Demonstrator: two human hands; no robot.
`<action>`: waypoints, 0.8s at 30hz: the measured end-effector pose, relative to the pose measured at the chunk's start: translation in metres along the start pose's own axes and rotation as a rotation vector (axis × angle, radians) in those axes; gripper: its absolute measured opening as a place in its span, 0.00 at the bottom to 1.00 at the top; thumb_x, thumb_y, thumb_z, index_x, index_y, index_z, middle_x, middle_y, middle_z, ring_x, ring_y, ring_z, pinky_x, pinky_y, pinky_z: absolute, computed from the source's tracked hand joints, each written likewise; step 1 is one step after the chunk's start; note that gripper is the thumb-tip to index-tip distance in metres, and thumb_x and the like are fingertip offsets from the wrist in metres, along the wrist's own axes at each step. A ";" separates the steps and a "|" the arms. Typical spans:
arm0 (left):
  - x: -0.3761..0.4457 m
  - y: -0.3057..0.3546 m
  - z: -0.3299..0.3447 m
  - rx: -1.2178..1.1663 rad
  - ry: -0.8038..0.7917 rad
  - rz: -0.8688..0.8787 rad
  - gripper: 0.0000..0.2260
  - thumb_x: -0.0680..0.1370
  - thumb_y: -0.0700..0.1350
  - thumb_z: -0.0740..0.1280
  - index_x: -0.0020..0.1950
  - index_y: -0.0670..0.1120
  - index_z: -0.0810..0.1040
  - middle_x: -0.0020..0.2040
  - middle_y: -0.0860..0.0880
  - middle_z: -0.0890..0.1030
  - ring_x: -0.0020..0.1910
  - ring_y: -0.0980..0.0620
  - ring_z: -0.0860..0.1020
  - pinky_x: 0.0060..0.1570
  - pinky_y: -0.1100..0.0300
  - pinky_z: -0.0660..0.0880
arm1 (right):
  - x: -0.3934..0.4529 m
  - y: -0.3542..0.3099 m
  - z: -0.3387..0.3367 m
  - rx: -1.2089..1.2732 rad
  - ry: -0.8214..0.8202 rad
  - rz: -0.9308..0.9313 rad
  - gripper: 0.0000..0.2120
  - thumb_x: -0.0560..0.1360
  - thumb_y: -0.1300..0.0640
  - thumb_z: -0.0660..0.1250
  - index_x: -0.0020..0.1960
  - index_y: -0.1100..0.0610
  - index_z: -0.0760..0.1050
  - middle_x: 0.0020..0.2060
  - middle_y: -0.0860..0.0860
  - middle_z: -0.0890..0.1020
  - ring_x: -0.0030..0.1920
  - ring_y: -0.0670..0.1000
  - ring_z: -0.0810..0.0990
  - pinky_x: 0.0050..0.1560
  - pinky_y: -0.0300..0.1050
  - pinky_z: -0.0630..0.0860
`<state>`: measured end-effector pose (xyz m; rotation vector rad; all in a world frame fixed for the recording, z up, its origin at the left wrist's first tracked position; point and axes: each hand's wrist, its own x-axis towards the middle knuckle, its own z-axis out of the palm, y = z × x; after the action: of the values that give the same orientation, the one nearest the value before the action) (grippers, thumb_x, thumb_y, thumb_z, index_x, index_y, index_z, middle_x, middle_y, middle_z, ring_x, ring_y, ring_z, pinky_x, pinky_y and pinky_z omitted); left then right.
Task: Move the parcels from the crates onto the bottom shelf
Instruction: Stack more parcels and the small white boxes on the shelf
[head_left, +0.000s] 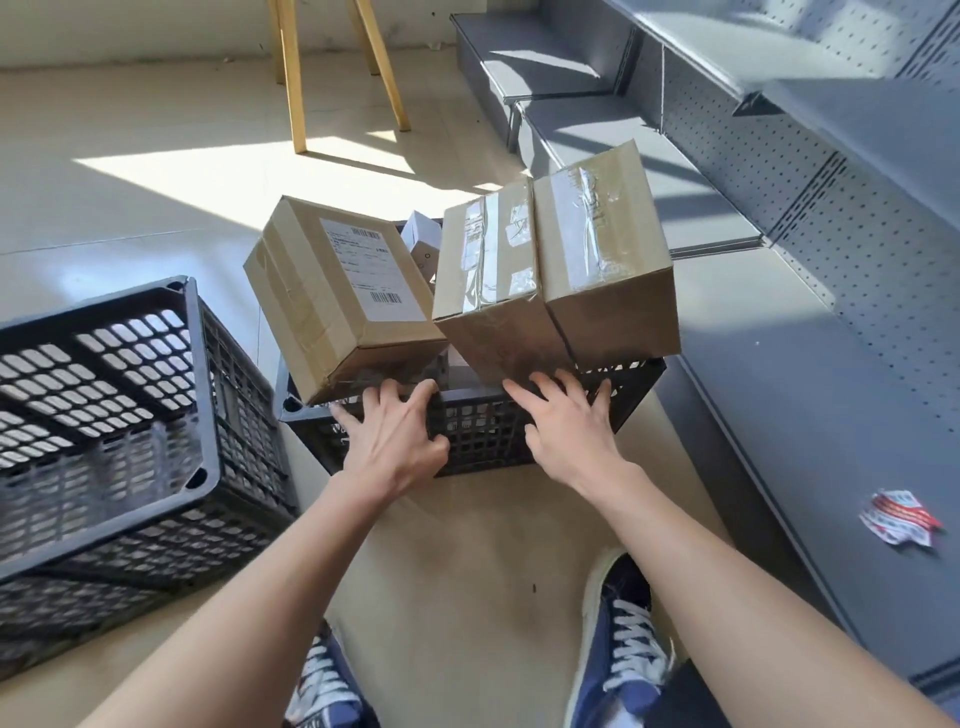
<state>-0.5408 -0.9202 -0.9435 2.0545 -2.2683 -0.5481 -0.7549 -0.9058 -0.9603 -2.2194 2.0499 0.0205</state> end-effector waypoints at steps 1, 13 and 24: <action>-0.008 0.002 0.001 0.004 -0.018 -0.006 0.26 0.74 0.54 0.64 0.72 0.56 0.65 0.62 0.44 0.69 0.69 0.40 0.64 0.69 0.22 0.48 | -0.012 0.000 -0.001 0.010 -0.004 0.001 0.30 0.80 0.53 0.60 0.79 0.40 0.54 0.77 0.48 0.63 0.78 0.57 0.55 0.71 0.76 0.50; -0.059 0.029 -0.004 0.075 -0.264 -0.050 0.25 0.73 0.54 0.65 0.66 0.51 0.61 0.66 0.43 0.67 0.71 0.38 0.64 0.64 0.16 0.50 | -0.090 0.001 -0.009 0.117 -0.118 0.040 0.30 0.81 0.55 0.59 0.79 0.39 0.54 0.78 0.44 0.59 0.78 0.53 0.50 0.72 0.77 0.48; -0.087 0.032 0.003 0.118 -0.271 -0.049 0.21 0.73 0.53 0.65 0.60 0.49 0.60 0.64 0.43 0.68 0.69 0.39 0.65 0.63 0.17 0.52 | -0.131 -0.007 -0.005 0.165 -0.098 0.072 0.29 0.81 0.55 0.60 0.78 0.40 0.57 0.77 0.45 0.61 0.78 0.53 0.51 0.74 0.73 0.49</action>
<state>-0.5614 -0.8326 -0.9192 2.2177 -2.4542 -0.7560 -0.7591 -0.7762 -0.9426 -2.0064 2.0010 -0.0312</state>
